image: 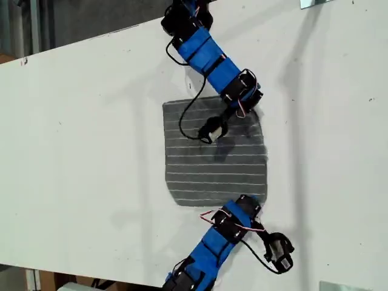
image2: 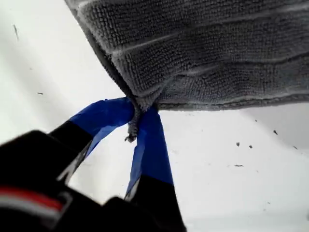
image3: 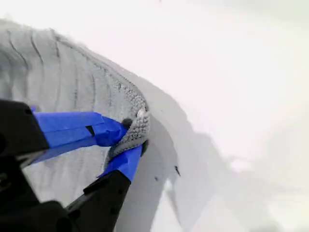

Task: Grasp corners of a square towel and fold twice.

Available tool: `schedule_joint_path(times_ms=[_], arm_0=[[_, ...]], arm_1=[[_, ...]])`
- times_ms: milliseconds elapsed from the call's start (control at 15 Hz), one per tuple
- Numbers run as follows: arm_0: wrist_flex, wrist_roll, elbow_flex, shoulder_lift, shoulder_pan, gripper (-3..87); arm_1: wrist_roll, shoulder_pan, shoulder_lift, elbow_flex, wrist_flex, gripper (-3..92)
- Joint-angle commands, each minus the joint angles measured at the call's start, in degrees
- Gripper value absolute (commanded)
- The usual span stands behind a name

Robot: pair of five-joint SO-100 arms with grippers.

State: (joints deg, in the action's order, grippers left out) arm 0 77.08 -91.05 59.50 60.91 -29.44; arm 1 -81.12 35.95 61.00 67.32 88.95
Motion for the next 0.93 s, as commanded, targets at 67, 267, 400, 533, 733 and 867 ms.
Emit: schedule_joint_path(times_ms=[67, 267, 400, 533, 733, 867], arm_0=[[3.9, 10.0, -6.9, 11.2, 4.0, 0.0], [6.6, 15.3, -3.6, 22.9, 8.7, 0.0], [6.1, 15.5, 10.5, 34.5, 17.0, 0.0], [2.7, 15.9, 28.0, 48.1, 27.8, 0.0], [-5.6, 19.6, 50.7, 60.8, 44.6, 0.0], [-7.4, 21.8, 56.1, 62.3, 52.2, 0.0]], arm_1=[[2.1, -4.1, 12.7, -3.6, 3.3, -0.2], [8.9, -9.2, 21.3, -2.7, 3.0, -0.2], [10.8, -15.8, 28.2, 3.3, 2.6, -0.2], [12.6, -24.5, 34.7, 10.8, 1.8, -0.2], [18.6, -38.2, 36.0, 16.9, -1.7, -0.2], [23.2, -47.0, 36.3, 18.0, -4.0, -0.2]])
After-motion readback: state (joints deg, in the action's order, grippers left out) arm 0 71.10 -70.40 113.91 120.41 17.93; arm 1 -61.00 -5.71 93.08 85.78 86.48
